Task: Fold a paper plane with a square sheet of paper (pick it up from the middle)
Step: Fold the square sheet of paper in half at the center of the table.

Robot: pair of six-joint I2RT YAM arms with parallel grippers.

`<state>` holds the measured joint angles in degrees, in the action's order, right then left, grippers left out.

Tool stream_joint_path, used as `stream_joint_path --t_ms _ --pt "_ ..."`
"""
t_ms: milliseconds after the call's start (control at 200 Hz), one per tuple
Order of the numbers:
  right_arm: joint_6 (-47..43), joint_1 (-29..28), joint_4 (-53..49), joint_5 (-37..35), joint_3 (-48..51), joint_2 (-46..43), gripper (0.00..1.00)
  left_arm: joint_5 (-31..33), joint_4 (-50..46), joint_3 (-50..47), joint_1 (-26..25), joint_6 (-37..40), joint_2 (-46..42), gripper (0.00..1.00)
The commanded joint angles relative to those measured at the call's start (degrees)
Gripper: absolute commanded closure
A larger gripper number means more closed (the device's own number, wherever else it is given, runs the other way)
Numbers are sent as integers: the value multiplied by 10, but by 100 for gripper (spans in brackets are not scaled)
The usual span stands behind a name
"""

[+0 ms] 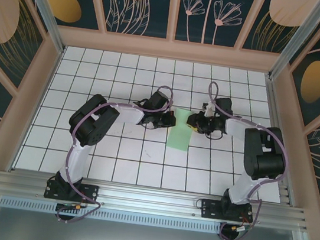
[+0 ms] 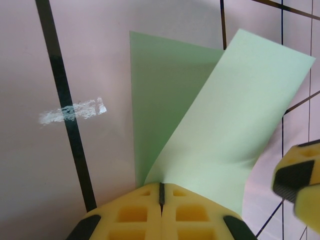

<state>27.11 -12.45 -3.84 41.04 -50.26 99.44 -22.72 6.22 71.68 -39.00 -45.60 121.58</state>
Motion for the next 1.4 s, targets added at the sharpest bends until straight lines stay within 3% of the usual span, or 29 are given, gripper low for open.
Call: stream_joint_path --t_ms 0,360,656,961,1396 --pt "-18 8 21 38 -12 22 70 13 -53 -6 -4 13 41 95" --pt "-20 15 21 -3 -3 91 71 13 -60 -3 -4 16 44 95" --pt "-20 15 -21 15 -68 21 70 21 -74 4 -3 21 42 95" --pt "-17 15 -1 31 -82 76 70 18 -74 6 -3 19 41 95" --pt "-32 22 -9 -47 -67 135 70 18 -74 4 -3 21 41 95"
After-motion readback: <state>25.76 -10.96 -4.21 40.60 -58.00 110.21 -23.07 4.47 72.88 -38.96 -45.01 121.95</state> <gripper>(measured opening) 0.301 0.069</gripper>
